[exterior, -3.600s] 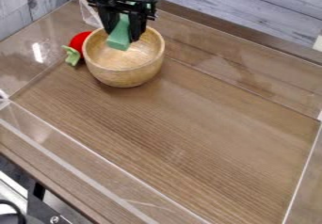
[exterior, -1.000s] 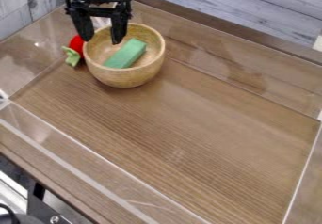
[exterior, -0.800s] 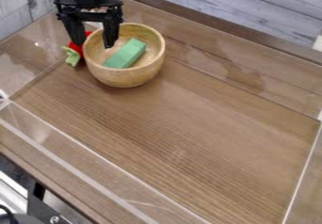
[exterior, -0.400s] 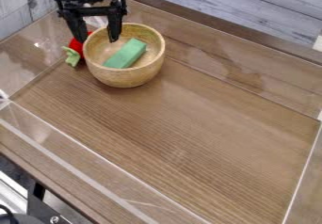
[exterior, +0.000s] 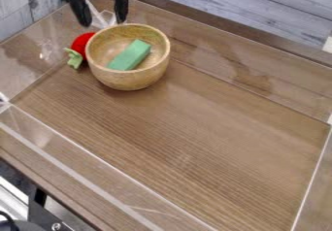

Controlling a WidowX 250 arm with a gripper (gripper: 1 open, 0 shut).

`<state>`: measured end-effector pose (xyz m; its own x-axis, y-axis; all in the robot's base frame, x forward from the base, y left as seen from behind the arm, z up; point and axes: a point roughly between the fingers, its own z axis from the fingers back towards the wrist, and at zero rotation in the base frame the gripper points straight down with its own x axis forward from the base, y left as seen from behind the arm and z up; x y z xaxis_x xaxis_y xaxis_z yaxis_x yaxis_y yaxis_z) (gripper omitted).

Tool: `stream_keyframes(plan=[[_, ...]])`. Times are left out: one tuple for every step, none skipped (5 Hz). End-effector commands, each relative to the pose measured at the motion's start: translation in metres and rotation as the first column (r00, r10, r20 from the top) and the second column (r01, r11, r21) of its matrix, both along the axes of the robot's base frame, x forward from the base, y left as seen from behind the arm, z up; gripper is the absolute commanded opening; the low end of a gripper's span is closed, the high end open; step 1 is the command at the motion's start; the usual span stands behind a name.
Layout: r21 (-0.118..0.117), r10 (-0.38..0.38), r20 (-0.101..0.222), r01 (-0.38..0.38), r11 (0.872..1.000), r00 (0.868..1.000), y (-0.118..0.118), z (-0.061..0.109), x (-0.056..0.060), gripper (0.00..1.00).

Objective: Put the green block in the brown bowl

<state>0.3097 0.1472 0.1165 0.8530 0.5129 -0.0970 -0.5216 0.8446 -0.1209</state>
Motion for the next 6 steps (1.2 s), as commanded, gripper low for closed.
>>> stream_keyframes(plan=[[0.037,-0.007,0.064,0.005,0.999,0.998,0.004,0.030,0.012,1.00],[0.044,-0.034,0.054,0.032,0.999,0.998,0.002,0.024,0.016,0.00],[0.052,-0.059,0.043,0.056,0.997,0.997,0.001,0.016,0.021,0.00],[0.055,-0.080,0.031,0.078,0.995,0.996,0.003,0.010,0.019,1.00],[0.056,-0.103,0.021,0.101,0.993,0.995,0.003,0.005,0.017,1.00],[0.055,-0.124,0.013,0.123,0.991,0.992,-0.001,0.008,0.018,1.00]])
